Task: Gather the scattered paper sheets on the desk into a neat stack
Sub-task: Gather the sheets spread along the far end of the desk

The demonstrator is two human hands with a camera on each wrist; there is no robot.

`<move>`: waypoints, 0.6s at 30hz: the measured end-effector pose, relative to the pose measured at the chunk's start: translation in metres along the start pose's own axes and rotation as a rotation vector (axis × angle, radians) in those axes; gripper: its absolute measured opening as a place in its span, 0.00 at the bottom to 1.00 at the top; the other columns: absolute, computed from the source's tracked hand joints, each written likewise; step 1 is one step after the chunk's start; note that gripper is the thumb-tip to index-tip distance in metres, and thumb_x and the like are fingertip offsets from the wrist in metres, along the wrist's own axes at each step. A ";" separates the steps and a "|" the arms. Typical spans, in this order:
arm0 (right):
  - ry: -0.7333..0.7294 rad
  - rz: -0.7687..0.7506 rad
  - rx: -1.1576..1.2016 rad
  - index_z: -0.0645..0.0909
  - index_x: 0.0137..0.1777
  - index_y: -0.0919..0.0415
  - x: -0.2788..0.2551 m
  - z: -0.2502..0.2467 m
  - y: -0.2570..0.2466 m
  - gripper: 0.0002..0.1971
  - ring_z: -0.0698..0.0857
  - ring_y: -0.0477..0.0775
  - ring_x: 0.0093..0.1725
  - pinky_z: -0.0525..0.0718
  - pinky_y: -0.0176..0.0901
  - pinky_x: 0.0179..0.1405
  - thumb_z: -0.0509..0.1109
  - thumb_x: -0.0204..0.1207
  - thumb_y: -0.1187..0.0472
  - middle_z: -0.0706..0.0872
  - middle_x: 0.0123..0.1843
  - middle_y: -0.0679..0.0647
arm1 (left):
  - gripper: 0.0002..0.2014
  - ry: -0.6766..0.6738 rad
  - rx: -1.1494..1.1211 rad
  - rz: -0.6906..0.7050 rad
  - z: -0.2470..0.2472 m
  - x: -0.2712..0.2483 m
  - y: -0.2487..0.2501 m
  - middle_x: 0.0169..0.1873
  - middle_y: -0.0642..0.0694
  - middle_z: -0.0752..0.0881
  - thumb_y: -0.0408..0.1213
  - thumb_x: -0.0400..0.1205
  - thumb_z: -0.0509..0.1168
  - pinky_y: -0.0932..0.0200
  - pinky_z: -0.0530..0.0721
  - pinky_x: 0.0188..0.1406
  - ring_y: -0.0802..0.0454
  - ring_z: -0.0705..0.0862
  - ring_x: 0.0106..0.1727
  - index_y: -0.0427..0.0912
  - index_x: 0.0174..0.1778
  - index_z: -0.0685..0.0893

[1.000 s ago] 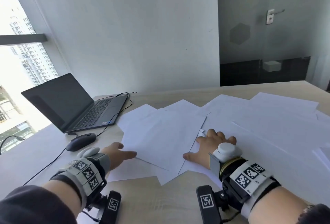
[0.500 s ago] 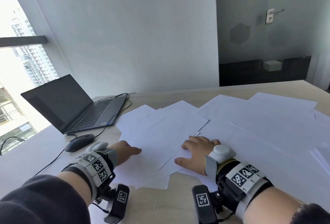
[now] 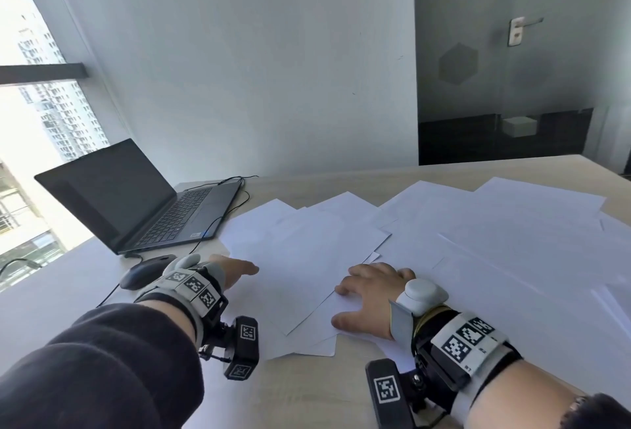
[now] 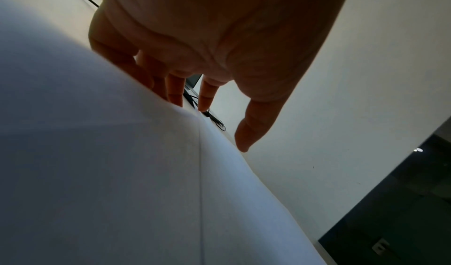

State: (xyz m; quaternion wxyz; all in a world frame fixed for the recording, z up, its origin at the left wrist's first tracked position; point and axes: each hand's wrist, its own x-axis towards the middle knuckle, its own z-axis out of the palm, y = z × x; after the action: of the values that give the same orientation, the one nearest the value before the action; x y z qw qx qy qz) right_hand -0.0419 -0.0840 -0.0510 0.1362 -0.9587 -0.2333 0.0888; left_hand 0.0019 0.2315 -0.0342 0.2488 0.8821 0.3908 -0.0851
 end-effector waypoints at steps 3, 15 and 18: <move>-0.001 -0.007 0.007 0.69 0.75 0.32 0.001 0.001 0.000 0.34 0.52 0.49 0.86 0.53 0.61 0.79 0.61 0.68 0.27 0.60 0.86 0.37 | 0.54 0.046 0.059 -0.021 0.002 -0.003 0.001 0.76 0.41 0.81 0.71 0.65 0.73 0.47 0.65 0.82 0.44 0.76 0.79 0.46 0.84 0.69; 0.023 -0.016 0.016 0.71 0.74 0.33 -0.001 0.000 -0.001 0.32 0.56 0.49 0.85 0.54 0.59 0.77 0.62 0.69 0.28 0.63 0.83 0.37 | 0.42 0.086 0.066 -0.028 -0.006 0.001 0.008 0.68 0.52 0.84 0.77 0.61 0.70 0.53 0.59 0.80 0.53 0.75 0.78 0.56 0.67 0.79; 0.026 -0.020 0.013 0.71 0.74 0.33 0.000 0.001 0.000 0.32 0.56 0.49 0.85 0.53 0.60 0.77 0.62 0.69 0.27 0.63 0.83 0.37 | 0.44 -0.024 -0.110 0.003 -0.001 0.015 0.008 0.53 0.42 0.86 0.60 0.58 0.82 0.47 0.79 0.67 0.40 0.85 0.66 0.34 0.64 0.82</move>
State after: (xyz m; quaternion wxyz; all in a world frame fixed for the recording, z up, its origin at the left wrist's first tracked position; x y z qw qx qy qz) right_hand -0.0417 -0.0838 -0.0525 0.1465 -0.9564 -0.2406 0.0766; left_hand 0.0185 0.2370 -0.0357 0.3017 0.8665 0.3906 -0.0739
